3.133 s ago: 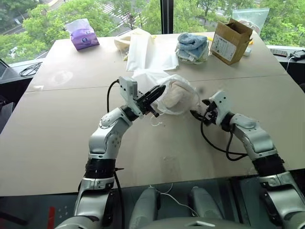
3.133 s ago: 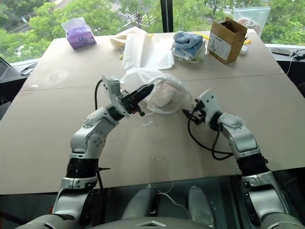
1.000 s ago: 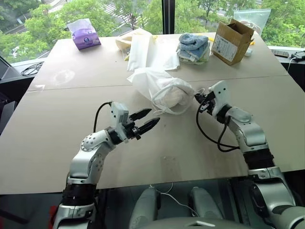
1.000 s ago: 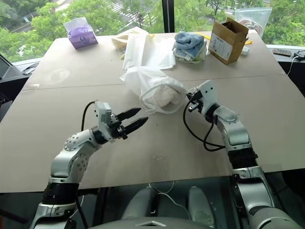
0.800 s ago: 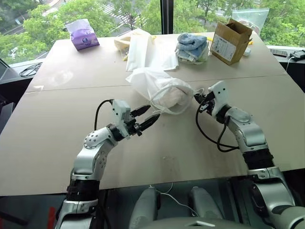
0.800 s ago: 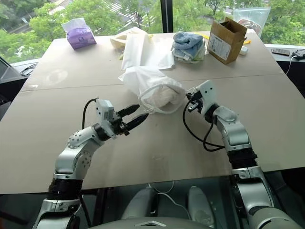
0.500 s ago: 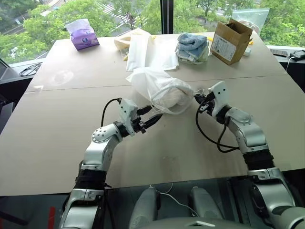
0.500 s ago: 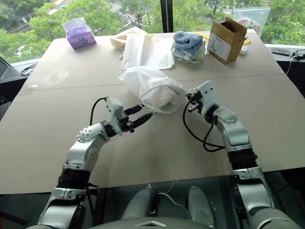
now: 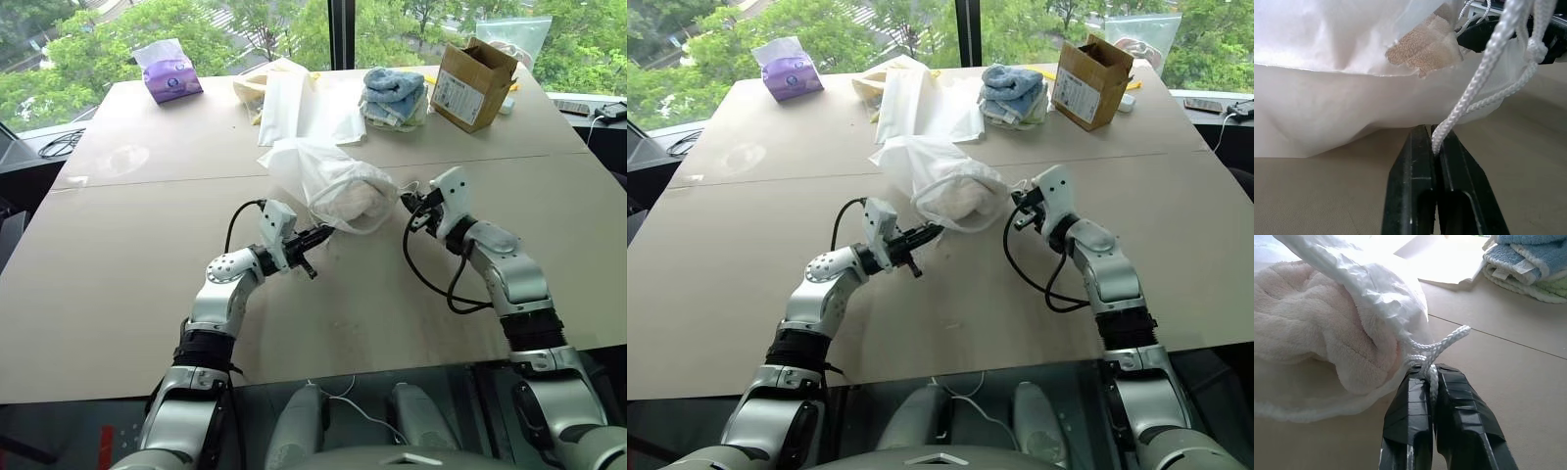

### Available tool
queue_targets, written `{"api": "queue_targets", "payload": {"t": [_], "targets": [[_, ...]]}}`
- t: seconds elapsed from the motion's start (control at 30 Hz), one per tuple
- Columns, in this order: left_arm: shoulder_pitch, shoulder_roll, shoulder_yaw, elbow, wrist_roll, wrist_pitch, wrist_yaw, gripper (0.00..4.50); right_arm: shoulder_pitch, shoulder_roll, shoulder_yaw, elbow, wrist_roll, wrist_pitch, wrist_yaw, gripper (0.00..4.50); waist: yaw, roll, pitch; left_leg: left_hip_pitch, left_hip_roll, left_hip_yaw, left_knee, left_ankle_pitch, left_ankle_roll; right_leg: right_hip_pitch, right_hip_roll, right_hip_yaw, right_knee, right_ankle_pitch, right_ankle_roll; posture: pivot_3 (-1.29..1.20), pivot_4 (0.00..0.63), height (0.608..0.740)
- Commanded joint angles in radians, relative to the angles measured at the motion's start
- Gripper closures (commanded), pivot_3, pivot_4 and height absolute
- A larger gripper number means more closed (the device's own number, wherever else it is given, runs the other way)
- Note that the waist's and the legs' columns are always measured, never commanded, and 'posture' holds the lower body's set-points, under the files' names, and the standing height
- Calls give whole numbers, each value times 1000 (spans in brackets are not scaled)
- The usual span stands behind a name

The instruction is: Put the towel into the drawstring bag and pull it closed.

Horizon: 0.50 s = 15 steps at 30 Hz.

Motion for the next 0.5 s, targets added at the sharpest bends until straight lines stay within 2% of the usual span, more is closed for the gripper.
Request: {"api": "queue_targets", "payload": {"t": [0.03, 0.2, 0.3, 0.5], "targets": [[32, 3, 46, -86, 0, -70, 45, 4479, -16, -5, -34, -30, 1, -28, -27, 4500, 0, 0, 0, 0, 0, 0, 0, 0, 0, 0, 0, 0, 0, 0, 0, 0, 150, 740], [53, 37, 99, -115, 166, -280, 254, 4479, -43, -11, -118, 16, -50, -110, -184, 4500, 4, 0, 0, 0, 0, 0, 0, 0, 0, 0, 0, 0, 0, 0, 0, 0, 150, 740], [13, 78, 171, -101, 289, -380, 452, 4479, -40, -47, -164, 32, -123, -193, -300, 4500, 7, 0, 0, 0, 0, 0, 0, 0, 0, 0, 0, 0, 0, 0, 0, 0, 150, 740], [-35, 119, 210, -68, 368, -354, 616, 4479, -24, -80, -220, 36, -192, -242, -452, 4500, 9, 0, 0, 0, -1, 1, 0, 0, 0, -2, -1, 1, 3, 0, 0, 0, 150, 740]]}}
